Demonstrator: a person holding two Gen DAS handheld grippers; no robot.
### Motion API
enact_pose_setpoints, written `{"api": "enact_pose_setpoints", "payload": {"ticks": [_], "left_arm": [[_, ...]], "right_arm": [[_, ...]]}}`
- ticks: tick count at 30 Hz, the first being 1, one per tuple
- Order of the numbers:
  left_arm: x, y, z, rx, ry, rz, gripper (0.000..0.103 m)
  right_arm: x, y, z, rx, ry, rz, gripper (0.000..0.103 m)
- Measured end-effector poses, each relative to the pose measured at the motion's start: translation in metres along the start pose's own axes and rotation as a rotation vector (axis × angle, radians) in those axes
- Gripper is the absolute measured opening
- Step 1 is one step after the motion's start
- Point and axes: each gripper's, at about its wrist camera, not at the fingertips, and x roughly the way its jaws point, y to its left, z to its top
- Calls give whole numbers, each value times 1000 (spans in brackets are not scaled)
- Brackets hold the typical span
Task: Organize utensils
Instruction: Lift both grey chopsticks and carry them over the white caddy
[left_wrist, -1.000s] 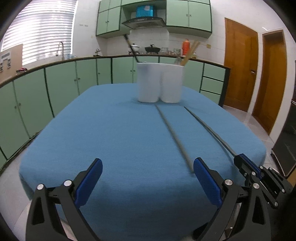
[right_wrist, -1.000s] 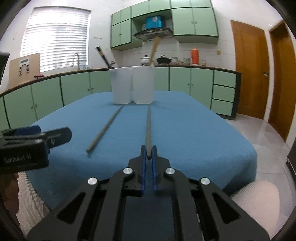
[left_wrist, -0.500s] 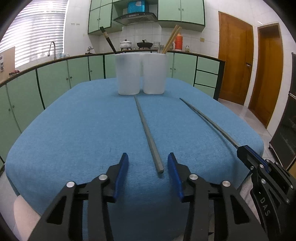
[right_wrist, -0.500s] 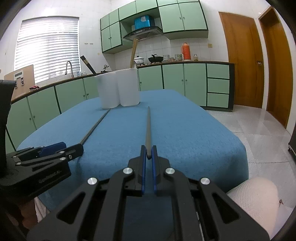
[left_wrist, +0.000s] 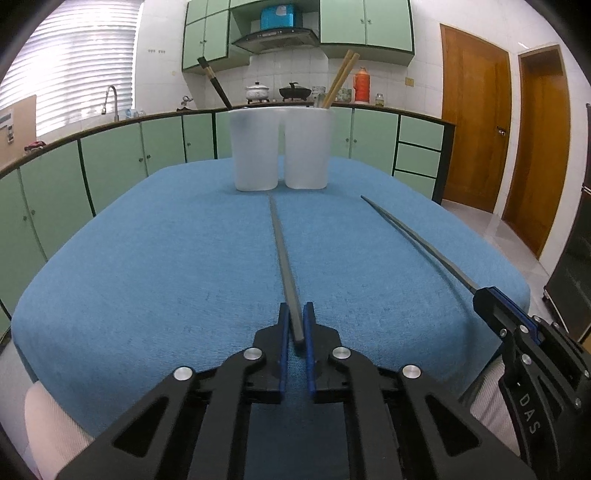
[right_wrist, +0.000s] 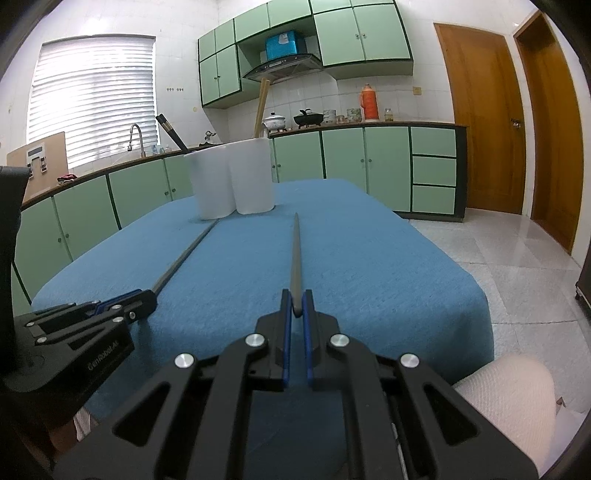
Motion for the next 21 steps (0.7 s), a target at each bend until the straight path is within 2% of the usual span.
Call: {"api": "enact_pose_setpoints", "payload": {"ticks": [8,15,21], "left_arm": [[-7,3,5,-14,-5,-3,7],[-35,7,21,1,-99,9,6],[-61,14,46,2,-199,20,6]], "right_arm": [[-3,0,4,-11,-19,-3,5],[-14,-3,23,-25,-73,12,5],[-26,-7,56,-29,-121,46,5]]}}
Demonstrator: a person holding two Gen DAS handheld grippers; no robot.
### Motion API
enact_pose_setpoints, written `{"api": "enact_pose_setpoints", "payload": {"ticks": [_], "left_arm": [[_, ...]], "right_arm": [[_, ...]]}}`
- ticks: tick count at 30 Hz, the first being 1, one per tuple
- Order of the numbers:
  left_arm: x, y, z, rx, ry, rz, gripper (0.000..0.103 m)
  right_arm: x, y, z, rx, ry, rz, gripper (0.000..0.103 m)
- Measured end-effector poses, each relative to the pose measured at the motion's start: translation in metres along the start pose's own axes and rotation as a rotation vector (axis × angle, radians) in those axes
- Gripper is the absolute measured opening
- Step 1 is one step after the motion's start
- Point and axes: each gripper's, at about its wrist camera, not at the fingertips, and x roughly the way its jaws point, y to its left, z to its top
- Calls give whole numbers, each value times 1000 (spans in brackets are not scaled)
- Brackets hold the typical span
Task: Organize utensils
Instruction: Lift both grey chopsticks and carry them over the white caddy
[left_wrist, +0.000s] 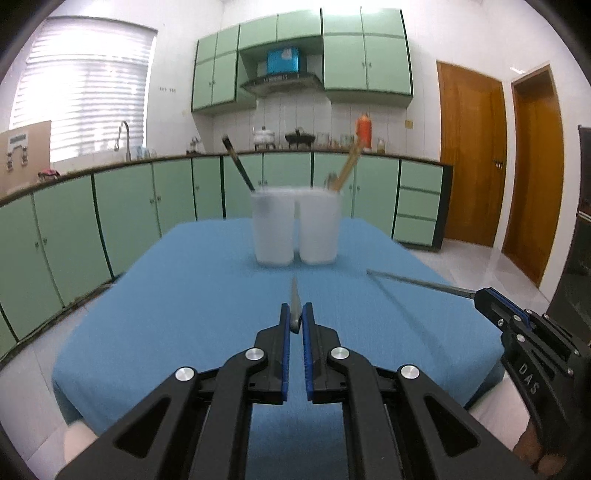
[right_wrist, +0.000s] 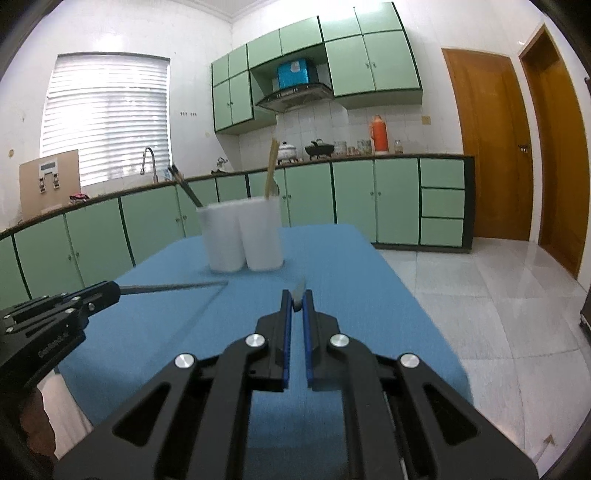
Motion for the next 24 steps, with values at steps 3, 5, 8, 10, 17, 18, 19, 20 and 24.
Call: {"api": "enact_pose_setpoints", "payload": {"ticks": [3,5,8,10,17,18,19,20,24], "left_arm": [[-3,4,15,-1,-33,5,6],[-6,8,23,-1,-51,4,6],[-11,12,38,-3,-89,1,6],[-15,14,48,1,-113,-3,6],[-12,27,87,-15,-141,-54,6],[-11,29,91,-18,-140,-62,6],[-9,32,96,-25,-138,-72,6],[-7,34,101,-34,-139,-79,6],[-1,41,119,-46,-142,-97,6]], "right_arm": [[-3,-1,20,-16,-25,16,5],[-3,-1,31,-28,-34,26,5],[-1,-1,51,-39,-38,50,5],[2,1,64,-42,-32,67,5],[21,5,105,-48,23,140,5],[24,6,111,-49,35,152,5],[28,5,117,-44,51,168,5],[31,6,122,-42,61,177,5],[39,9,140,-41,95,215,5]]}}
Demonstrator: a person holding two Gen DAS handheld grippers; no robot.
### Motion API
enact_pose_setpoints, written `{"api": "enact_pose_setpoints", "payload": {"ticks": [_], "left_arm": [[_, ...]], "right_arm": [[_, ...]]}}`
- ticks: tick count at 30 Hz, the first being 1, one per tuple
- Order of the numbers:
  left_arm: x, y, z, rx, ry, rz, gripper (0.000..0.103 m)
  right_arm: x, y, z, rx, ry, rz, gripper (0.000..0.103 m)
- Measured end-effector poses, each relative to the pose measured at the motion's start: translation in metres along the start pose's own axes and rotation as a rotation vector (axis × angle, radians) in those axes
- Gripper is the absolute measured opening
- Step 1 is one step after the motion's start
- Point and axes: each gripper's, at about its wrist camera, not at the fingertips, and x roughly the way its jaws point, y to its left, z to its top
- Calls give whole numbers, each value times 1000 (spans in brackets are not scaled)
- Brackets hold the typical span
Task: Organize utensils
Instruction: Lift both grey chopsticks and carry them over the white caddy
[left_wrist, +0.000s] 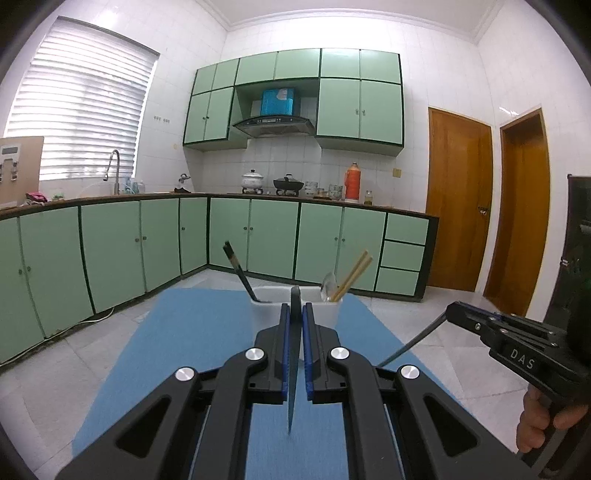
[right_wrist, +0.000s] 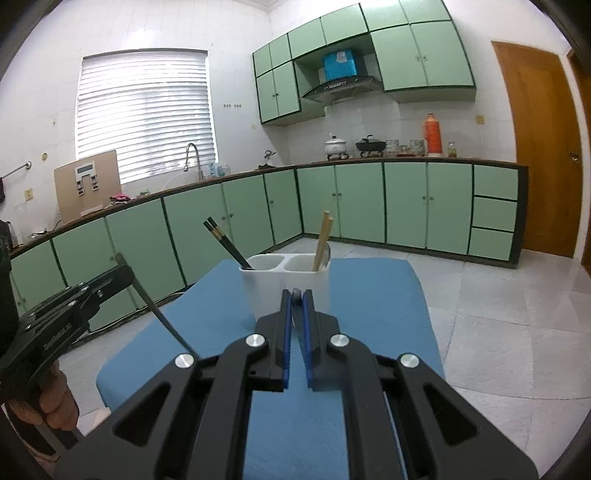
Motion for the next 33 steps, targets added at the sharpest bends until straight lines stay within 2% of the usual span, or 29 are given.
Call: {"api": "enact_pose_setpoints", "payload": {"ticks": [20,33], "left_arm": [[23,12,36,-19,-20,-34,6],[45,21,76,-37,-68,-59,6]], "right_arm": [[13,17,61,-16,51,148,5],[31,24,108,-40,21,175,5]]}}
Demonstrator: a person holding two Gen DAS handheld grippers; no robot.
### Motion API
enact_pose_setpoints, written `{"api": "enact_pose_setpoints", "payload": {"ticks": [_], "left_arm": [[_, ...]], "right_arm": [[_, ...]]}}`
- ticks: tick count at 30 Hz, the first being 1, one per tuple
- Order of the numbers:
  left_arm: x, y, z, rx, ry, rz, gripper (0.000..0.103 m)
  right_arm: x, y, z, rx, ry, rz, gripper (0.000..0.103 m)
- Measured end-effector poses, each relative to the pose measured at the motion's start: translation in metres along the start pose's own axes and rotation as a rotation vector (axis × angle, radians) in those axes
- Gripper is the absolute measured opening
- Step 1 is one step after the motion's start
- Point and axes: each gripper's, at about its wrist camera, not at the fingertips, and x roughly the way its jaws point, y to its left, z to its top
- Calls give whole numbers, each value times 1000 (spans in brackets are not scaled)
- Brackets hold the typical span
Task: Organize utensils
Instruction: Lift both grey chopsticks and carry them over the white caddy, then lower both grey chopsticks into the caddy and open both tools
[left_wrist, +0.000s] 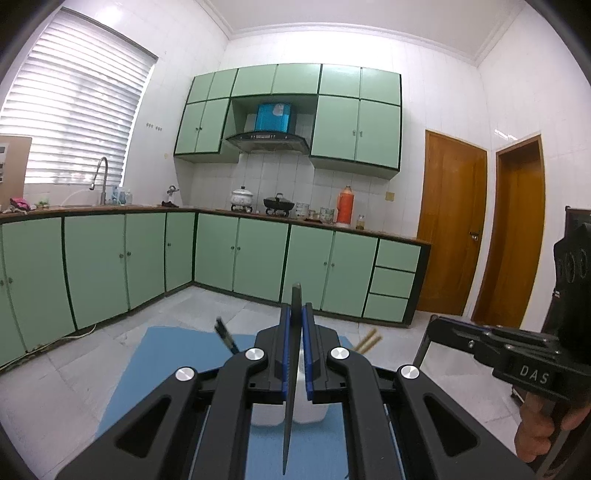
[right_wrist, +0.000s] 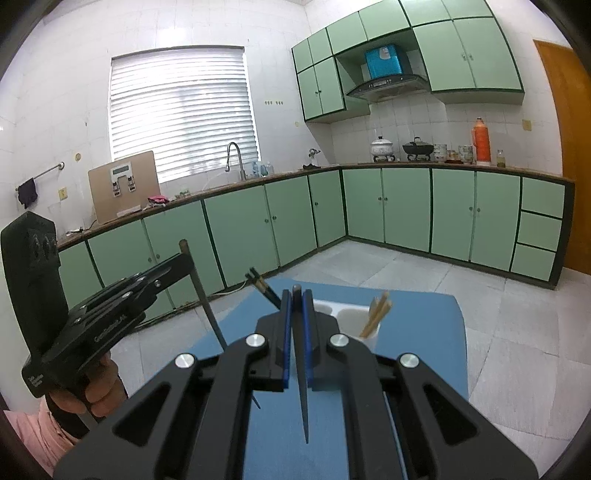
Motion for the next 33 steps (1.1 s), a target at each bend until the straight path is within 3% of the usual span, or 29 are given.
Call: {"api": "enact_pose_setpoints", "payload": {"ticks": [11,18,23,33], "left_arm": [[47,-6,59,32,-80,-2,6],[96,-1,76,28,-97,4,6],[131,6,68,23,-86,23,6],[188,25,26,2,5,67,6]], "right_arm": [[13,-8,82,-14,-109,-12,5],[52,-35,119,-9,-136,-68,5],[93,-56,112,14,-92,-97,5],[144,-76,61,59,-29,-107,5]]}}
